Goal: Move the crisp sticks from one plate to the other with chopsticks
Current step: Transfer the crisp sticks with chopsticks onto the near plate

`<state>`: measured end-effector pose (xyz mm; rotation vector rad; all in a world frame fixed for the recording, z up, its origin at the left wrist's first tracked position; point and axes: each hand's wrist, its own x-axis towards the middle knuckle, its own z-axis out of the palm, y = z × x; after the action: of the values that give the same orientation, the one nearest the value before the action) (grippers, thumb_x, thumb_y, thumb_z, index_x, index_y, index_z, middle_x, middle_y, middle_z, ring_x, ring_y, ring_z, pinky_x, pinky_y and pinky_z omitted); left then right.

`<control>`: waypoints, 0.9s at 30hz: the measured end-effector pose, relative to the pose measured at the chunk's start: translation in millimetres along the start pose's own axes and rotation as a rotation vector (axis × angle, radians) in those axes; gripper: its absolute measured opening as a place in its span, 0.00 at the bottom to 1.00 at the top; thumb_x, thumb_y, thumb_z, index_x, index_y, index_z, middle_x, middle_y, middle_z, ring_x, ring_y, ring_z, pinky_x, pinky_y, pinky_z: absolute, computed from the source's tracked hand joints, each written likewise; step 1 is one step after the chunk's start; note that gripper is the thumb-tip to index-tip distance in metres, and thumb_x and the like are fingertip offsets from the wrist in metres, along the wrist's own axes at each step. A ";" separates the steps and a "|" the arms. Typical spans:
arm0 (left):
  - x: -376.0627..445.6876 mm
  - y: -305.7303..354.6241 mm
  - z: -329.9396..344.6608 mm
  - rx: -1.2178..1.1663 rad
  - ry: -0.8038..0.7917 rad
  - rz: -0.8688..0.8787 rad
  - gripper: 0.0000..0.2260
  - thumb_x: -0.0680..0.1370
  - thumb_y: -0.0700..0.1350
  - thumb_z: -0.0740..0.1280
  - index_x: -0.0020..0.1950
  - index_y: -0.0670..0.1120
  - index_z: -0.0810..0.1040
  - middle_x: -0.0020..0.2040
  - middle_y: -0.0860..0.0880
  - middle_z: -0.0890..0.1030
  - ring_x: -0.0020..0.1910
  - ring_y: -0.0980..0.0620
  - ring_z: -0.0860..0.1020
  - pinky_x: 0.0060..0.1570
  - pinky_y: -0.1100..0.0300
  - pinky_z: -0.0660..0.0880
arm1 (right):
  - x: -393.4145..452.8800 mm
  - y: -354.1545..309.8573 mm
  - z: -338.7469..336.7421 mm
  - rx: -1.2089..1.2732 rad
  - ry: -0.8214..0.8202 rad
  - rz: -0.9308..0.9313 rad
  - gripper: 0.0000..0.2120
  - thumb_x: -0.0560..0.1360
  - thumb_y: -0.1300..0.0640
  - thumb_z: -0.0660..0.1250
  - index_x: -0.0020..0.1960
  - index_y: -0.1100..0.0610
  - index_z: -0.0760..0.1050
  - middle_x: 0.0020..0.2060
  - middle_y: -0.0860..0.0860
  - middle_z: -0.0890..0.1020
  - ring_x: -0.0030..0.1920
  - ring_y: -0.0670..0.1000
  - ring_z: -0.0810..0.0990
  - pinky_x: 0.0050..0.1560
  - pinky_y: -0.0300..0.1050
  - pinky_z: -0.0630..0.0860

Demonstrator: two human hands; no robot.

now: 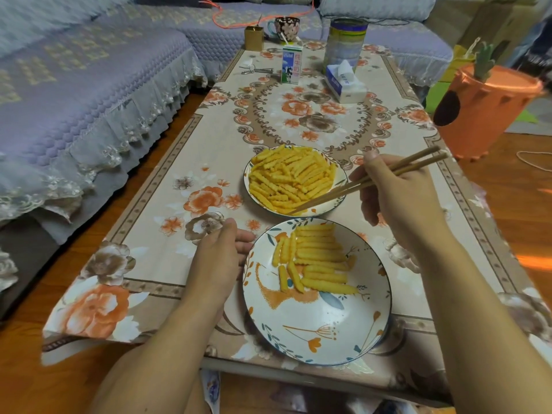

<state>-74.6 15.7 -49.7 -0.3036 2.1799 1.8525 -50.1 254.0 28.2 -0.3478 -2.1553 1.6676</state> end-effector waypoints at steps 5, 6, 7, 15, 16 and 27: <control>1.3 -1.2 -0.1 0.003 0.005 0.001 0.26 0.87 0.57 0.53 0.50 0.42 0.84 0.41 0.45 0.87 0.43 0.42 0.85 0.48 0.46 0.80 | 0.4 -3.7 -8.6 0.011 0.005 0.003 0.24 0.86 0.49 0.58 0.42 0.64 0.80 0.24 0.54 0.75 0.21 0.53 0.72 0.23 0.42 0.67; 1.5 -1.3 -0.2 0.005 0.007 0.000 0.26 0.87 0.57 0.53 0.50 0.43 0.84 0.41 0.45 0.87 0.43 0.42 0.85 0.48 0.46 0.80 | 1.0 -4.9 -10.7 0.020 0.014 0.005 0.25 0.86 0.48 0.58 0.42 0.65 0.80 0.25 0.54 0.75 0.21 0.53 0.72 0.23 0.43 0.68; 1.6 -1.4 -0.2 0.009 0.009 0.002 0.26 0.86 0.57 0.53 0.50 0.43 0.84 0.41 0.45 0.87 0.43 0.42 0.85 0.48 0.46 0.80 | 1.5 -5.4 -11.6 0.027 0.017 0.008 0.26 0.86 0.47 0.57 0.42 0.65 0.80 0.25 0.55 0.75 0.21 0.53 0.73 0.23 0.44 0.68; 5.9 -6.0 0.2 0.018 0.029 0.031 0.25 0.86 0.57 0.53 0.50 0.42 0.84 0.41 0.45 0.87 0.41 0.44 0.84 0.46 0.48 0.79 | -6.8 -20.6 -9.6 0.055 0.079 -0.038 0.26 0.87 0.48 0.55 0.41 0.63 0.79 0.25 0.55 0.76 0.22 0.54 0.75 0.22 0.45 0.71; 6.9 -7.2 0.3 0.017 0.036 0.035 0.25 0.86 0.57 0.53 0.50 0.42 0.84 0.41 0.45 0.87 0.41 0.44 0.84 0.47 0.47 0.79 | -11.3 -26.9 -14.9 0.057 0.106 -0.039 0.26 0.87 0.47 0.55 0.41 0.63 0.78 0.24 0.54 0.75 0.21 0.54 0.75 0.22 0.46 0.71; -13.4 -5.0 -0.9 0.046 0.028 0.124 0.19 0.84 0.57 0.56 0.48 0.49 0.82 0.46 0.50 0.86 0.49 0.46 0.83 0.56 0.45 0.79 | -124.8 -28.6 -48.9 -0.127 0.441 0.097 0.25 0.86 0.47 0.56 0.39 0.62 0.78 0.22 0.55 0.78 0.22 0.57 0.78 0.29 0.57 0.78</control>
<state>-60.4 13.8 -49.8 -0.1897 2.3046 1.8693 84.4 235.9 47.1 -0.7876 -1.9351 1.3462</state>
